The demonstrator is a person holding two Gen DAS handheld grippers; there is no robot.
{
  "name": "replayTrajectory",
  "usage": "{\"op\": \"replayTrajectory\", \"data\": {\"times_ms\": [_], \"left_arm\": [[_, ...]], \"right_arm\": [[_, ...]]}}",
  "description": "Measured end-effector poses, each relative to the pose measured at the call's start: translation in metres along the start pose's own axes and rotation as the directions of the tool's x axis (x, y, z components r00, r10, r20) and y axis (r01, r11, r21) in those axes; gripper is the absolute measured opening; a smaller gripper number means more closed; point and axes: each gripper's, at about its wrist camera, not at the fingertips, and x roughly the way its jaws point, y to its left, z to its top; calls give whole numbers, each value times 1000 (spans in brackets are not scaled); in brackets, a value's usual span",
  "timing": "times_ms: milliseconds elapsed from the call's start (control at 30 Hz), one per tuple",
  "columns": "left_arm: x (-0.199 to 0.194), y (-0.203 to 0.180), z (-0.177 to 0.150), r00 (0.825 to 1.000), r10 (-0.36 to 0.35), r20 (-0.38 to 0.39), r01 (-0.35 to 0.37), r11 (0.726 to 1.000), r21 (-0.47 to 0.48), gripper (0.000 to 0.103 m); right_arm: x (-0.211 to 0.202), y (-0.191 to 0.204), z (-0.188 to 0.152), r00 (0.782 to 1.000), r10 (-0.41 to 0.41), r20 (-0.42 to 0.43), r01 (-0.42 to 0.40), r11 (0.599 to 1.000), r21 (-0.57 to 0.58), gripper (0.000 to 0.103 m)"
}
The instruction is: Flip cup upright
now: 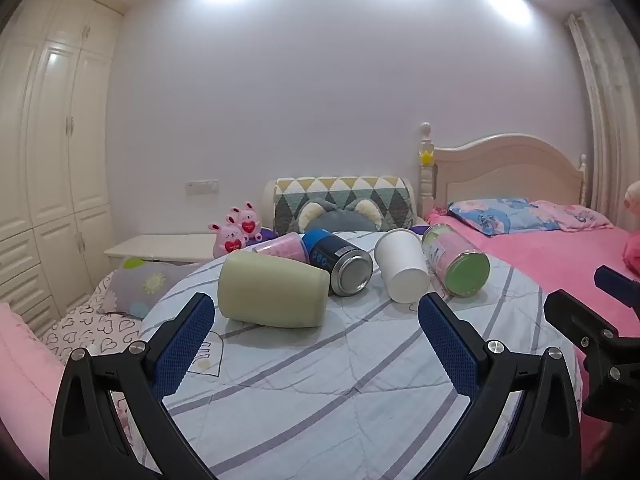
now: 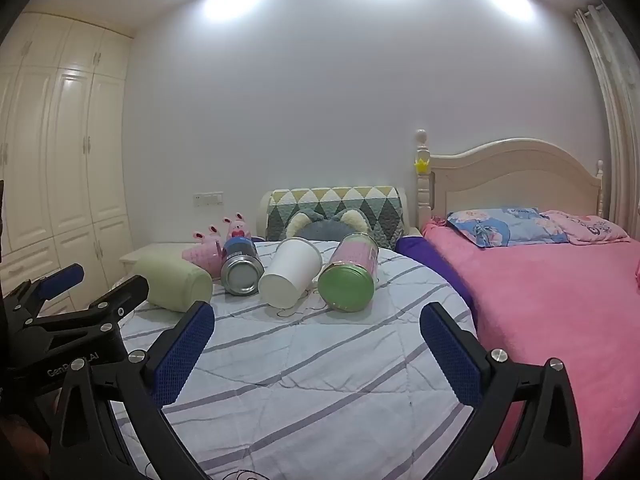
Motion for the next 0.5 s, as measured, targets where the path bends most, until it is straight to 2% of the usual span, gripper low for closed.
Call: {"op": "replayTrajectory", "data": {"times_ms": [500], "left_arm": [[1,2,2,1000,-7,-10,7,1000,-10,103]], "right_arm": [[3,-2,-1,1000,2,-17,-2,1000,6,103]]}}
